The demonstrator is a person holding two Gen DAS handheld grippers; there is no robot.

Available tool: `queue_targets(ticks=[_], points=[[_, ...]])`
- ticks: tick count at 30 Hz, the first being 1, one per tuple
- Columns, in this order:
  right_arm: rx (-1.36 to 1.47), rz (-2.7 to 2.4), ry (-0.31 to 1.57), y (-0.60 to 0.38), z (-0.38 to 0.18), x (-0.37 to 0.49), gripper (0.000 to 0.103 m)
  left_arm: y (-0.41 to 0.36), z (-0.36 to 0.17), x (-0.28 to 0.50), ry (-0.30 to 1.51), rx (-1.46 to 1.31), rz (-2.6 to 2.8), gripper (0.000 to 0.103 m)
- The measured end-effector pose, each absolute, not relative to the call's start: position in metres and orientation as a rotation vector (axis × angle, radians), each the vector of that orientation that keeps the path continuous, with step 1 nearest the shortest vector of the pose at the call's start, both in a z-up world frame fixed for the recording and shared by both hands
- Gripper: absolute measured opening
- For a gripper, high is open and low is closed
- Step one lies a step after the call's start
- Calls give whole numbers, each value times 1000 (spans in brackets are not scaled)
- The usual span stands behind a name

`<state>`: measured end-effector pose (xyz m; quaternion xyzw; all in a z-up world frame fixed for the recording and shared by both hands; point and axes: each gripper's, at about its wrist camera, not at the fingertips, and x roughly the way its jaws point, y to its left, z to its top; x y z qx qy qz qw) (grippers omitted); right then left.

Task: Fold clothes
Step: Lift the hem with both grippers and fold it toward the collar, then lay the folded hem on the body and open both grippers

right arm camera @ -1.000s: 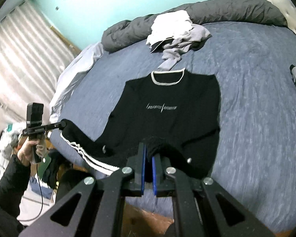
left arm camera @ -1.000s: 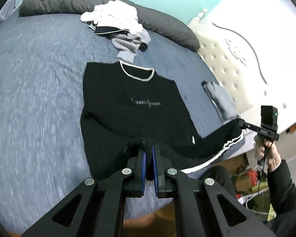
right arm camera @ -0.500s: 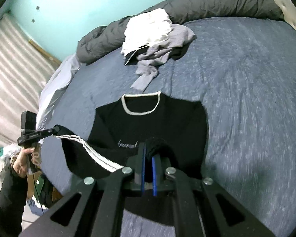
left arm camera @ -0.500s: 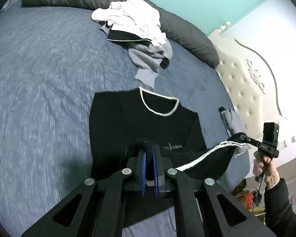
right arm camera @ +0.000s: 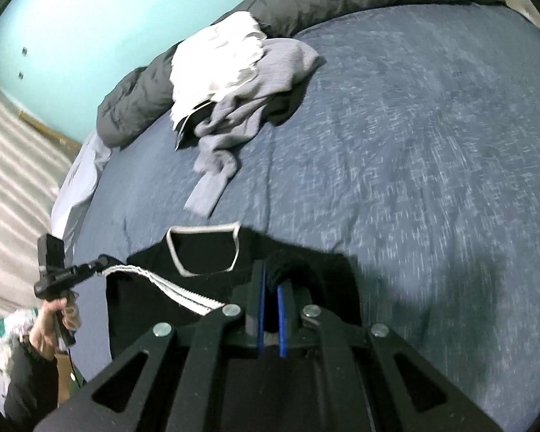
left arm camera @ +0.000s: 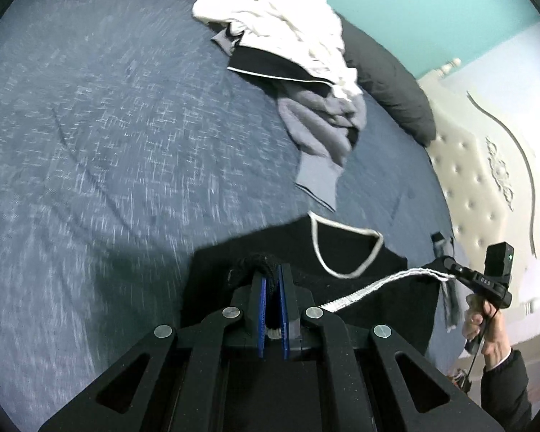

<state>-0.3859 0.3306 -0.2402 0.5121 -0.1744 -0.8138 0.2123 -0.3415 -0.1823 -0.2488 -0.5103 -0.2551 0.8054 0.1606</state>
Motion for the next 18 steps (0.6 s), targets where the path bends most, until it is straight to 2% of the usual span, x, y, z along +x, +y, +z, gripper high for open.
queue_targets(ticks=[3, 8, 11, 12, 13, 15, 18], points=[[1433, -2267, -526, 333, -257, -404, 5, -183, -263, -357, -746, -1478, 2307, 7], [1530, -2247, -662, 339, -297, -424, 8, -189, -288, -368, -868, -1487, 2301, 17], [1479, -2256, -799, 349, -304, -424, 13, -190, -282, -363, -853, -1434, 2353, 33], [1453, -2278, -800, 350, -301, -423, 21, -190, -277, -361, -836, -1406, 2385, 51], [1426, -2307, -788, 352, -296, -421, 29, -192, -272, -358, -827, -1372, 2423, 64], [1357, -2361, -780, 357, -284, -418, 35, -201, -259, -350, -836, -1288, 2504, 65], [1295, -2439, -747, 364, -269, -412, 36, -198, -253, -347, -749, -1293, 2535, 65]])
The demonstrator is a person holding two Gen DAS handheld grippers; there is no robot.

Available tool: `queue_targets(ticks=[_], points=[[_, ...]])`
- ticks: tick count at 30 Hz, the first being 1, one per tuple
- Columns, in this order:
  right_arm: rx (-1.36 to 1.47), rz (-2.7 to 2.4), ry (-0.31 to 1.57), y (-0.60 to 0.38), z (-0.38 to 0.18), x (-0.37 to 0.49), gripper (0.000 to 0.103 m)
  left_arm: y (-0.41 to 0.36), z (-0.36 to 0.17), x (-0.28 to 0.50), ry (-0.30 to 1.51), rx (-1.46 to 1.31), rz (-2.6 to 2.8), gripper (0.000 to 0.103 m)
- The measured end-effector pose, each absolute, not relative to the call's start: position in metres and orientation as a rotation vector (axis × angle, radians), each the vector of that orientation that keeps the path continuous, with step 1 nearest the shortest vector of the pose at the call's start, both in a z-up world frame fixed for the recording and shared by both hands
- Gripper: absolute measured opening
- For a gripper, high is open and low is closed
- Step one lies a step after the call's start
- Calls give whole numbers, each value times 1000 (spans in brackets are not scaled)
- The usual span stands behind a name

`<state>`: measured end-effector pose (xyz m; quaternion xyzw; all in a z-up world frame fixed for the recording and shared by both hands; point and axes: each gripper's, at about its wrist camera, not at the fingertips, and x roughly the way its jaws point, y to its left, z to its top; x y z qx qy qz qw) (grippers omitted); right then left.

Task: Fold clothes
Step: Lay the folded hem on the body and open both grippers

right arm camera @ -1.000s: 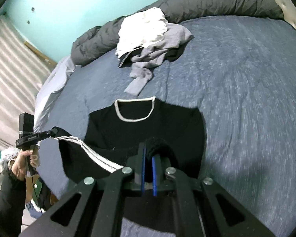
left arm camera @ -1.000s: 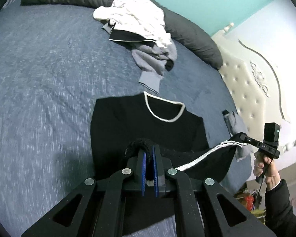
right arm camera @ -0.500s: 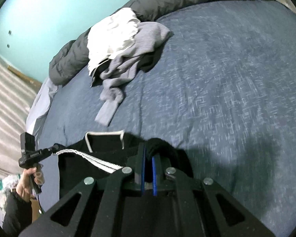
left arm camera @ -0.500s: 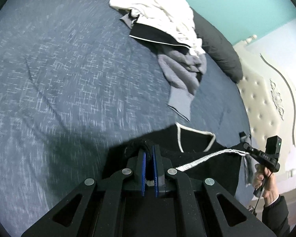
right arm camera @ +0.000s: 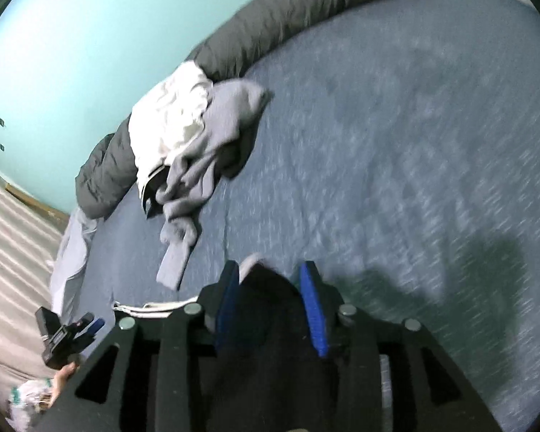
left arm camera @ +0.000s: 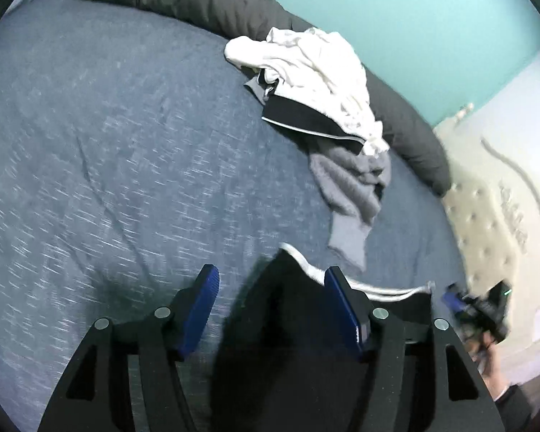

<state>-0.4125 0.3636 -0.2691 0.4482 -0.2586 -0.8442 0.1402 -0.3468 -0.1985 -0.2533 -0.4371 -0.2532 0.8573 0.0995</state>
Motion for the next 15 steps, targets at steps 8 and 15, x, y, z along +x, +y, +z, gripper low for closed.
queue_targets(ticks=[8, 15], points=[[1293, -2427, -265, 306, -270, -403, 36, -168, -273, -349, -534, -1391, 2516, 64], [1500, -2435, -57, 286, -315, -413, 22, -163, -300, -347, -499, -1470, 2512, 64]])
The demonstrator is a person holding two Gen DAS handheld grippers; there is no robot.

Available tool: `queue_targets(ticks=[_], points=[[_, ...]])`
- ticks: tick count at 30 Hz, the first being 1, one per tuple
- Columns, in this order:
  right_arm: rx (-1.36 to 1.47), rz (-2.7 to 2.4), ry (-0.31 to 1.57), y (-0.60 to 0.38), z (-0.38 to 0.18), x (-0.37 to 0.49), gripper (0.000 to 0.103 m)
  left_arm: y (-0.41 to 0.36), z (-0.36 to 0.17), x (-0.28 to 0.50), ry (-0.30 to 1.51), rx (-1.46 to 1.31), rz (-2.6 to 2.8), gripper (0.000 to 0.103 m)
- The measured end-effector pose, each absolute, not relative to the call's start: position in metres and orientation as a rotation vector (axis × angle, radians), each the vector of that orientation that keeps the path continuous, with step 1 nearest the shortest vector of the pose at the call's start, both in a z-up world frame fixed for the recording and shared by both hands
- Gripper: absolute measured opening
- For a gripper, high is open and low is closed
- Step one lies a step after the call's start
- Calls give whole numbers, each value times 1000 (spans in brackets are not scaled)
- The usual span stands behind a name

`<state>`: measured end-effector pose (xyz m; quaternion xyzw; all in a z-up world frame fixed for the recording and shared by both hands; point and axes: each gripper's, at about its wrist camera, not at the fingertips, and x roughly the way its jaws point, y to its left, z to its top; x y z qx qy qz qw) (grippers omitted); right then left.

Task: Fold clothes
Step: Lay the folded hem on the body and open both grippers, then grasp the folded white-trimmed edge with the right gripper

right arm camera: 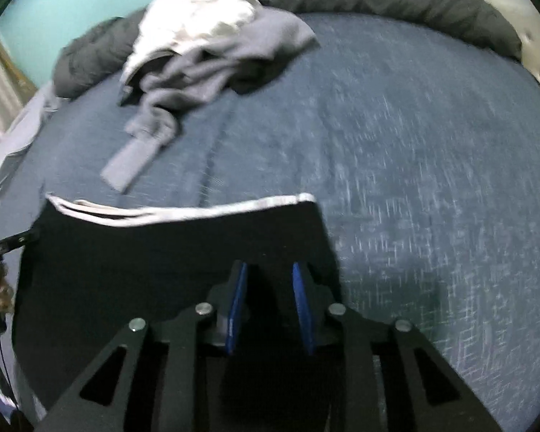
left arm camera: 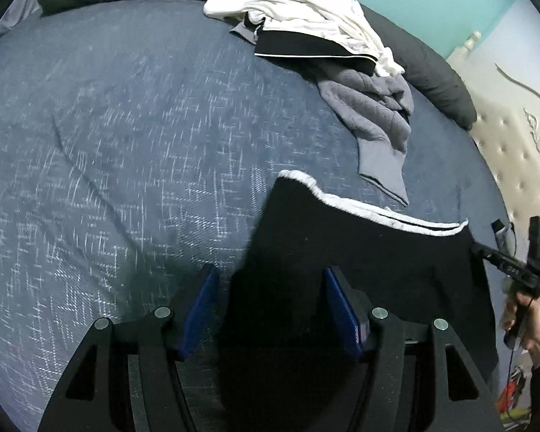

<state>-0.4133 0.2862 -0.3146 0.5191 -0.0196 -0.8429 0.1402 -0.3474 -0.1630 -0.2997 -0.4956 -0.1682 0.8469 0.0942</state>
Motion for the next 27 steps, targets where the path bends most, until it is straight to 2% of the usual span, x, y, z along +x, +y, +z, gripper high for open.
queue_targets(ticks=[6, 10, 15, 23, 24, 27], points=[[1474, -2522, -167, 304, -308, -409, 21, -168, -284, -318, -571, -1382, 2567, 65], [1393, -2499, -340, 319, -294, -386, 26, -162, -270, -286, -599, -1324, 2557, 65], [1418, -2456, -398, 340, -295, -357, 36, -158, -268, -249, -618, -1304, 2560, 65], [1485, -2359, -538, 361, -322, -320, 36, -157, -286, -219, -554, -1359, 2562, 65], [1485, -2346, -547, 361, -325, -317, 35, -160, -290, -218, -574, -1361, 2547, 65], [1480, -2361, -509, 357, -329, -309, 14, -170, -302, -217, -674, -1353, 2510, 63]])
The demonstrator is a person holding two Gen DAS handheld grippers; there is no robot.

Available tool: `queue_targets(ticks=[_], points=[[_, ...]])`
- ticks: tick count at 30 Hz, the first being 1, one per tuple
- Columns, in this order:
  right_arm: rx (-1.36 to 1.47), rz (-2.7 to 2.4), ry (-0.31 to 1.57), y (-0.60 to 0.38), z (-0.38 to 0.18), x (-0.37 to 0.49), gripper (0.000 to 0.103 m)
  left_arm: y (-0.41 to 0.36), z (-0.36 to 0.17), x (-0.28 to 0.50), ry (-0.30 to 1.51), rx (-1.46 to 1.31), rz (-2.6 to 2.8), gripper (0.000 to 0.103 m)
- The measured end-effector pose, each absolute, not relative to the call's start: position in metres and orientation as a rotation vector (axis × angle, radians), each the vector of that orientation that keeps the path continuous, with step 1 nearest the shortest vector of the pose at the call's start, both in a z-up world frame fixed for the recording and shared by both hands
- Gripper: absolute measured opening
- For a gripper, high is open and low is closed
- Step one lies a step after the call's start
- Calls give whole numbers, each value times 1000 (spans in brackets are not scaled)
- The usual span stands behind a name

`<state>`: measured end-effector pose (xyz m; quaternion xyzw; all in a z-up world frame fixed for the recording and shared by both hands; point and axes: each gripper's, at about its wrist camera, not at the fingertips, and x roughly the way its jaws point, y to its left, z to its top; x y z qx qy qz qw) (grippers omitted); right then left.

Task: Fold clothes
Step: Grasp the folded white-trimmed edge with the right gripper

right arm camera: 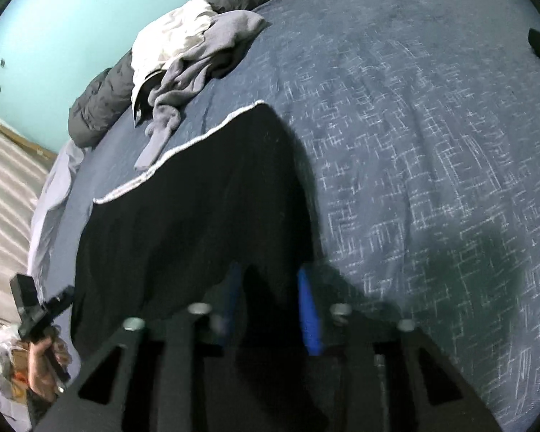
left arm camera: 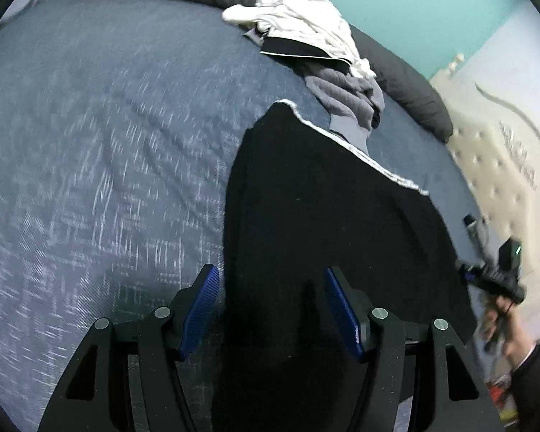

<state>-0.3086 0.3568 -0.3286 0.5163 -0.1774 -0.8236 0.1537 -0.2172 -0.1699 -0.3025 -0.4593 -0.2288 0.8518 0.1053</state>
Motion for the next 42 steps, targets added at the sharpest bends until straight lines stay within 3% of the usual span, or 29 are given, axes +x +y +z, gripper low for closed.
queue_targets(ticks=[3, 6, 14, 16, 18, 27, 30, 41, 42], points=[[1476, -2387, -531, 360, -329, -308, 6, -174, -317, -217, -731, -1372, 2467, 21], [1471, -2432, -509, 365, -326, -309, 5, -175, -317, -214, -730, -1340, 2470, 12], [1521, -2482, -498, 368, -334, -311, 5, -182, -318, -209, -759, -1317, 2470, 12], [1534, -2524, -499, 369, -328, -312, 21, -179, -317, -209, -738, -1327, 2481, 15], [1532, -2622, -416, 368, -312, -313, 28, -177, -316, -208, -711, -1332, 2501, 15], [1431, -2431, -116, 263, -289, -359, 29, -182, -314, -207, -729, -1329, 2534, 27], [1420, -2354, -12, 218, -295, -377, 38, -183, -315, -207, -735, -1327, 2529, 27], [1471, -2295, 241, 133, -318, -421, 38, -182, -318, -211, -738, -1318, 2517, 29], [1481, -2294, 247, 132, -322, -423, 34, -182, -318, -211, -738, -1317, 2516, 29]])
